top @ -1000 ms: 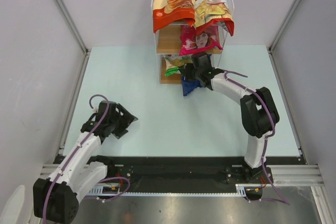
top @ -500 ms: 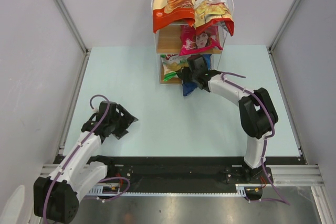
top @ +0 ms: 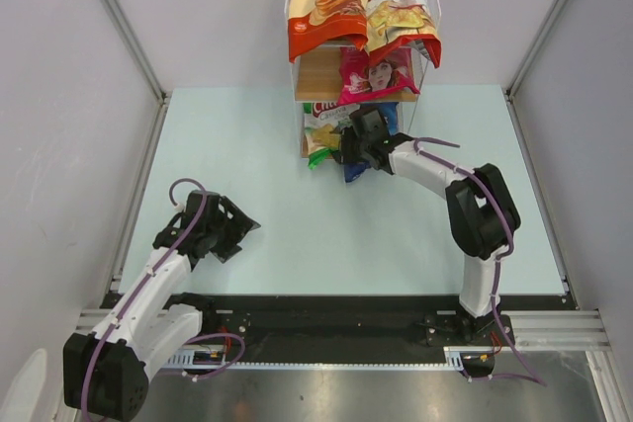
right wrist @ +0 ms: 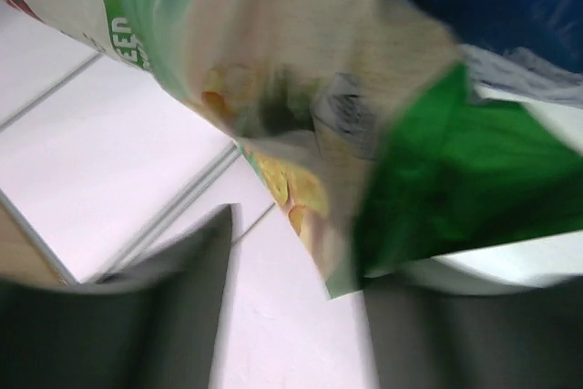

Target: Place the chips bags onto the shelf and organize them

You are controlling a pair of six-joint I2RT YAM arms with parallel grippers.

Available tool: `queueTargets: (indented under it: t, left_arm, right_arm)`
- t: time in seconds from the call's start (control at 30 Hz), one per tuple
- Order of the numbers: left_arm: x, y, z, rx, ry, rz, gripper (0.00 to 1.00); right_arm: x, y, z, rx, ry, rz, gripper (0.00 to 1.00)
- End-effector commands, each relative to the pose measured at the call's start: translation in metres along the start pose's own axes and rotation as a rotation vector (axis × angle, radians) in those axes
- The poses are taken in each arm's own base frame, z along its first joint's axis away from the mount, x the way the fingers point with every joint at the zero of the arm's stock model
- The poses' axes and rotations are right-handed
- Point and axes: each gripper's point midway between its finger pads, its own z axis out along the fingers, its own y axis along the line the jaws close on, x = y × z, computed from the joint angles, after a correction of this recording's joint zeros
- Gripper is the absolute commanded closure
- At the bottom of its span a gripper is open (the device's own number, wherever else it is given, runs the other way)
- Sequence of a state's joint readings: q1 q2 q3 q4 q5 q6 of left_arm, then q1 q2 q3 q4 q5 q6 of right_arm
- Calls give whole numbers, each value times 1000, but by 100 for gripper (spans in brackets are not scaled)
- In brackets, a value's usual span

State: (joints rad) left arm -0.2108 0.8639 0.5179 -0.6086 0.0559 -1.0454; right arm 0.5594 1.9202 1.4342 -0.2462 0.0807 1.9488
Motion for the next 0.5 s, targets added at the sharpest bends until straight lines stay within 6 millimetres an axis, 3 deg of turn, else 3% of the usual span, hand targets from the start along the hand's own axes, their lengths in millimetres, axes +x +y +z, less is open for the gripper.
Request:
queueTargets:
  t: [0.0,0.07,0.17,0.3,0.47]
  left_arm:
    - [-5,-3,-3,12,-18,13,20]
    - [-5,-3,-4,14,-21,18,20]
    - [-7,-3,-4,14,-28,21,20]
    - [-8,-5,-5,21,-35,26,20]
    - [-10,-9,-4,30,-41,29,20]
  right_arm:
    - [22,3,4,-24,73,1,35]
    - [27,3,1,-23,105,-7,33]
    - [35,0,-19,15,171,-71,29]
    - [24,-17,-43,99,182,-174,22]
    - [13,-37,-62,169,203,-228,22]
